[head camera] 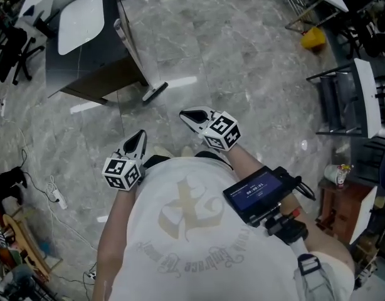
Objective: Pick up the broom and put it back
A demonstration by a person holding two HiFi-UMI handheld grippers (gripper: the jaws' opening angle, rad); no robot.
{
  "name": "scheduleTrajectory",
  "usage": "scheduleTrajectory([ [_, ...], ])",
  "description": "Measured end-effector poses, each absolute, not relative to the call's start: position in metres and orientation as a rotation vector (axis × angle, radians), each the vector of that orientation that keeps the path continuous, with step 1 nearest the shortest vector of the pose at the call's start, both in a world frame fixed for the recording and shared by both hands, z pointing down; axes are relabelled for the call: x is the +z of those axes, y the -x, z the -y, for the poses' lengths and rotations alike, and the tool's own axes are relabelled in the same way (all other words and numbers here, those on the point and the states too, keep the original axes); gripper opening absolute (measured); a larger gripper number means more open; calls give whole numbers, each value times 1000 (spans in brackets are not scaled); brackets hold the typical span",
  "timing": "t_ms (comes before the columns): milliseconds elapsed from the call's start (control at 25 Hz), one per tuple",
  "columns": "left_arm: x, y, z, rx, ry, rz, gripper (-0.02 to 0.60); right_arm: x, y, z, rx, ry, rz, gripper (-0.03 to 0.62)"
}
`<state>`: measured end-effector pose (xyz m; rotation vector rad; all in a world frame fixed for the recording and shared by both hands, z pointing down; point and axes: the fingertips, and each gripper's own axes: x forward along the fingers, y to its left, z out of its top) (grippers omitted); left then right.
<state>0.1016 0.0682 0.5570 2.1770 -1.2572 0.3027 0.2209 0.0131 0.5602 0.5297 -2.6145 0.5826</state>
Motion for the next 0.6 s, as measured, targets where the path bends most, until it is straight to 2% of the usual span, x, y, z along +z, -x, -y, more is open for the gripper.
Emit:
scheduleTrajectory([
  [280,561,-65,-66,290,-2159,1267,12,557,-187,-4,553,-531,2611,18],
  [600,555,-52,-74,245,-2134,1291,12,551,-183,5,544,-558,2583,18],
])
